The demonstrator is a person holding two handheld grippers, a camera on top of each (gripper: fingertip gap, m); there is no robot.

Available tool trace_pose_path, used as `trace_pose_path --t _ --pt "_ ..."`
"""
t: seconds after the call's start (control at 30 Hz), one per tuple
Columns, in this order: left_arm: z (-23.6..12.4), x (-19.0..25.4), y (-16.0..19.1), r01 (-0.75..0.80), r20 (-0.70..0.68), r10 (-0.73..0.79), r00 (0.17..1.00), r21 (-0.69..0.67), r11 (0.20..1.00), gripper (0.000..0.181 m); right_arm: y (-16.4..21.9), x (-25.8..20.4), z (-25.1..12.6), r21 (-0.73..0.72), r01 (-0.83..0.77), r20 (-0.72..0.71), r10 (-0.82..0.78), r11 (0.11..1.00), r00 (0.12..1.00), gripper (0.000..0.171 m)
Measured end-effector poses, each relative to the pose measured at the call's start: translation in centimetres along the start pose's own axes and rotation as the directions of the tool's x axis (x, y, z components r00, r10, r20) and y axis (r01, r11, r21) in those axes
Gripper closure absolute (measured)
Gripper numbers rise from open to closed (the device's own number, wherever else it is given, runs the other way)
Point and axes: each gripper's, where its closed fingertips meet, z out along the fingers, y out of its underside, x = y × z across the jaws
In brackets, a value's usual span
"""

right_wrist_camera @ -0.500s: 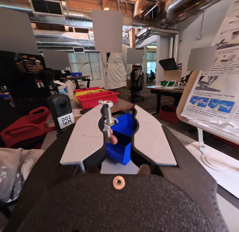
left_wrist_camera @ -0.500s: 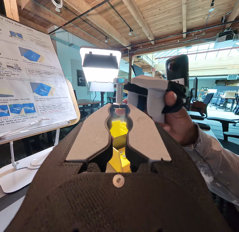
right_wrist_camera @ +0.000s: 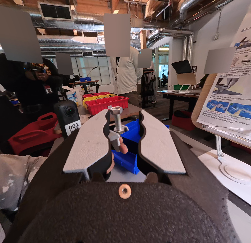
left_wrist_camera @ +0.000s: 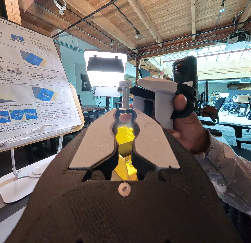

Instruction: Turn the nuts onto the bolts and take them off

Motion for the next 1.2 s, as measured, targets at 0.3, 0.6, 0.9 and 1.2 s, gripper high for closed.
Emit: trace_pose_path --t 0.3,0.6,0.9,1.2 --pt "-0.1 0.0 -0.4 0.017 -0.012 -0.017 1.0 0.02 1.0 0.163 -0.6 1.1 -0.6 0.027 0.008 -0.047 -0.006 1.0 0.999 0.14" --pt "-0.1 0.0 -0.2 0.028 -0.018 -0.028 0.999 0.026 0.999 0.163 -0.1 0.4 -0.1 0.001 0.021 -0.032 -0.021 1.0 0.999 0.141" --pt "0.0 0.4 0.0 0.025 -0.032 -0.024 0.999 0.029 0.999 0.163 0.0 -0.4 0.1 0.0 0.031 -0.004 -0.031 1.0 1.0 0.133" --pt "-0.4 0.3 -1.2 0.035 -0.045 -0.032 0.998 0.065 0.997 0.163 -0.8 0.7 -0.6 0.029 0.01 -0.037 -0.009 1.0 0.999 0.14"
